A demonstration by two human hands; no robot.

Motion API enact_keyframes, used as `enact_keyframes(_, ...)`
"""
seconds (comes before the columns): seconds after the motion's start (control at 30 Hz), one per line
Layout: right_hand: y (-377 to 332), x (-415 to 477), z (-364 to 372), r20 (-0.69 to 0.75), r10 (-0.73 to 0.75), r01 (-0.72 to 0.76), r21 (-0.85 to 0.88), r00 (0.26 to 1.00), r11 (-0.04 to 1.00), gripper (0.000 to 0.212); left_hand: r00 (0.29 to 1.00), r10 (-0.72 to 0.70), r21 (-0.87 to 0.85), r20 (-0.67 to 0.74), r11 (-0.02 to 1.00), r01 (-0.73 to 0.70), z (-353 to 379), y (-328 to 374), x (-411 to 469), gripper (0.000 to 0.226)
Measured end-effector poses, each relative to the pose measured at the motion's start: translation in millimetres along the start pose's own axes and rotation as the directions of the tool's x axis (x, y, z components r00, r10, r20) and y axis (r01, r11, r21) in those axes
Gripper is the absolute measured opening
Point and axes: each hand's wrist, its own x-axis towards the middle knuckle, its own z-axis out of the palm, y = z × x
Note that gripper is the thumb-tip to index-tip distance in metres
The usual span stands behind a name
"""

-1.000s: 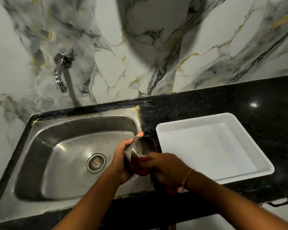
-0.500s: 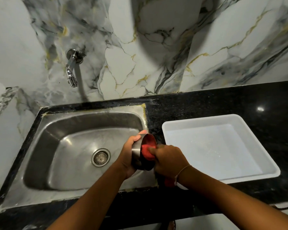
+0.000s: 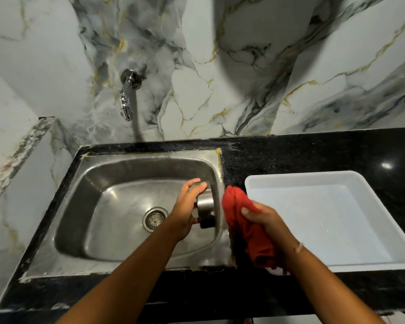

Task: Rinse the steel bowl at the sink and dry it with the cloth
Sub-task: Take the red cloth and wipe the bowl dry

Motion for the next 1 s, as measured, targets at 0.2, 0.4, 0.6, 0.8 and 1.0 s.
enact_keyframes(0.2, 18.1, 4.7, 35.6, 0.358, -0.654, 0.381, -0.917, 0.666, -0.114, 0.048, 0.999, -0.034, -0.171, -0.021, 0.985, 0.03, 2.3, 9.6, 5.3, 0.046)
enact_keyframes(0.4, 47.4, 1.3, 40.7, 0.392, -0.552, 0.325, -0.92, 0.736, -0.22, 0.066, 0.991, -0.101, -0.34, 0.085, 0.932, 0.124, -5.2, 23.5, 6.5, 0.065)
enact_keyframes(0.6, 46.2, 2.0, 46.4, 0.22, -0.649, 0.232, -0.97, 0.728, -0.069, 0.057, 0.975, 0.001, -0.473, 0.22, 0.875, 0.106, -8.7, 34.9, 4.4, 0.061)
enact_keyframes(0.8, 40.1, 0.0, 44.8, 0.094, -0.681, 0.245, -0.961, 0.726, 0.129, 0.043, 0.95, 0.08, -0.577, 0.301, 0.808, 0.115, -14.4, 28.8, 3.5, 0.063)
enact_keyframes(1.0, 30.3, -12.8, 24.2, 0.085, -0.641, 0.388, -0.853, 0.762, 0.348, 0.046, 0.971, -0.002, -0.589, 0.24, 0.794, 0.148, -28.0, 25.0, 6.7, 0.062)
